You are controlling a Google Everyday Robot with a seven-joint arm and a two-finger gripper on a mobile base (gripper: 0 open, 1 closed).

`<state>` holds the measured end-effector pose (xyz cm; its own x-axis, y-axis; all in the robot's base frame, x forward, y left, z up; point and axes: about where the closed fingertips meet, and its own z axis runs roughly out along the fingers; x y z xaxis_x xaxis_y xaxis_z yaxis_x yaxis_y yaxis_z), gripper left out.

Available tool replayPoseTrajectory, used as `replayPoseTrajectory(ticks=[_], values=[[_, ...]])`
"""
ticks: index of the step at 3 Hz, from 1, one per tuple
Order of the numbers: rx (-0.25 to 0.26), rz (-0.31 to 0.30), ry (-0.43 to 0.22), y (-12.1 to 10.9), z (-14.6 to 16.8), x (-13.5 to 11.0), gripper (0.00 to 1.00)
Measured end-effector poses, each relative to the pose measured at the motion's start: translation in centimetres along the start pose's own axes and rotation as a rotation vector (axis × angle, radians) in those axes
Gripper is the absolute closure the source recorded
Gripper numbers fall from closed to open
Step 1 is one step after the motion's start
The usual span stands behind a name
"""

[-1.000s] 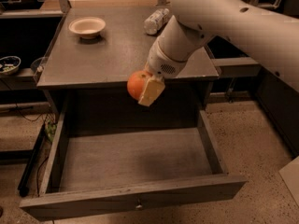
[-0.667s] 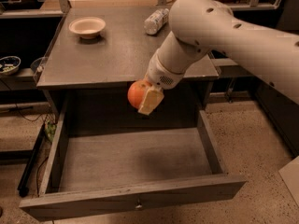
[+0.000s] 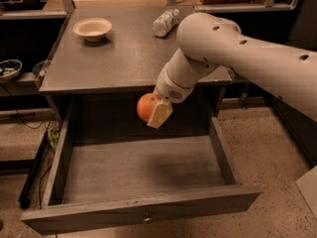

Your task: Place orange into top drawer

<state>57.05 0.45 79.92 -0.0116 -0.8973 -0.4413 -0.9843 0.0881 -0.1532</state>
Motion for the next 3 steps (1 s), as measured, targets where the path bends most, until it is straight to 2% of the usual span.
replayPoseTrajectory(ticks=[3], values=[[0.001,0.115,0.015,3.0,3.6,3.9,1.0]])
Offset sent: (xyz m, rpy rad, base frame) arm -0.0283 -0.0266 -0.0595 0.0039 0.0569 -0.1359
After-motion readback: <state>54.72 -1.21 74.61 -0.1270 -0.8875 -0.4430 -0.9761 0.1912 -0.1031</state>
